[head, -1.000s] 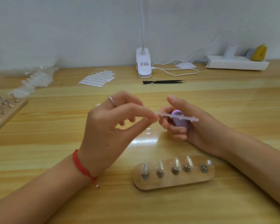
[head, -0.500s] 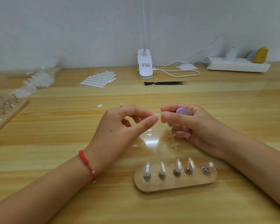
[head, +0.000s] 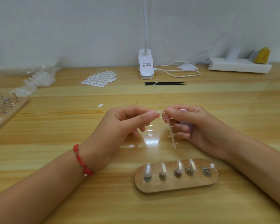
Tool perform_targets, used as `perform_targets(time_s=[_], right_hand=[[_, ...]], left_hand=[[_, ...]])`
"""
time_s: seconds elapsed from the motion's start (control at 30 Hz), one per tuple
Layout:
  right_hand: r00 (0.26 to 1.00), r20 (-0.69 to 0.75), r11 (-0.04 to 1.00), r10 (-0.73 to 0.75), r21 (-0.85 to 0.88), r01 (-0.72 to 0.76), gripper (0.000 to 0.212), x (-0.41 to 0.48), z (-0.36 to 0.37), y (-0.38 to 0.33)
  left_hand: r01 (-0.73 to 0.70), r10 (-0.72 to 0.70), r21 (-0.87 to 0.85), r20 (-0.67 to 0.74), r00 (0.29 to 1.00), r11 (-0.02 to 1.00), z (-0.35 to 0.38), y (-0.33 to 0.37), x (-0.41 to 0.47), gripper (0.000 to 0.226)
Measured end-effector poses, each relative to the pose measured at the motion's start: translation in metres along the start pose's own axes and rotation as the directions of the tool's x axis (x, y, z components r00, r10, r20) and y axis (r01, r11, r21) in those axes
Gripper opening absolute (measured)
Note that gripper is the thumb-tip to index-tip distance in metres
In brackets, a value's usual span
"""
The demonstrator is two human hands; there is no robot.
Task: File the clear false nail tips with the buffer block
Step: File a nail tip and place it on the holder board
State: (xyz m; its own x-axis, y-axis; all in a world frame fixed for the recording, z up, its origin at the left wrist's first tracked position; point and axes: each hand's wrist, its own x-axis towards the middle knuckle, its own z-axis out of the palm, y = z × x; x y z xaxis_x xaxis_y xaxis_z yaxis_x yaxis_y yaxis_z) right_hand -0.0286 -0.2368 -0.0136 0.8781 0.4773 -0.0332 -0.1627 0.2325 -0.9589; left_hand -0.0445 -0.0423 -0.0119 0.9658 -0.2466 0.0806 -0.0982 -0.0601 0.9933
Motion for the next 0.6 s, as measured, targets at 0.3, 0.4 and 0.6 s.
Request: perform_targets(time_s=[0.3,0.4,0.6], right_hand=[[0.996,0.075,0.991,0.043,-0.131,-0.033,0.015,-0.0020,0.0029,-0.0031],[1.000,0.007,0.997,0.027,-0.074,-0.026,0.019,-0.0005,0.0033,-0.0010],[0.994,-0.104,0.995,-0.020,-0.098,0.010,0.013,0.0012,0.0052,0.0033]], left_hand=[[0.005,-0.007,0.041,0.070,0.998,0.999,0.0005,0.0017,-0.0023,0.014],[-0.020,0.020,0.015,-0.020,1.000,1.000,0.0011,0.0007,-0.0021,0.015],[-0.270,0.314,0.212,-0.216,0.924,0.939,0.0055,0.0011,-0.0042,0.019]])
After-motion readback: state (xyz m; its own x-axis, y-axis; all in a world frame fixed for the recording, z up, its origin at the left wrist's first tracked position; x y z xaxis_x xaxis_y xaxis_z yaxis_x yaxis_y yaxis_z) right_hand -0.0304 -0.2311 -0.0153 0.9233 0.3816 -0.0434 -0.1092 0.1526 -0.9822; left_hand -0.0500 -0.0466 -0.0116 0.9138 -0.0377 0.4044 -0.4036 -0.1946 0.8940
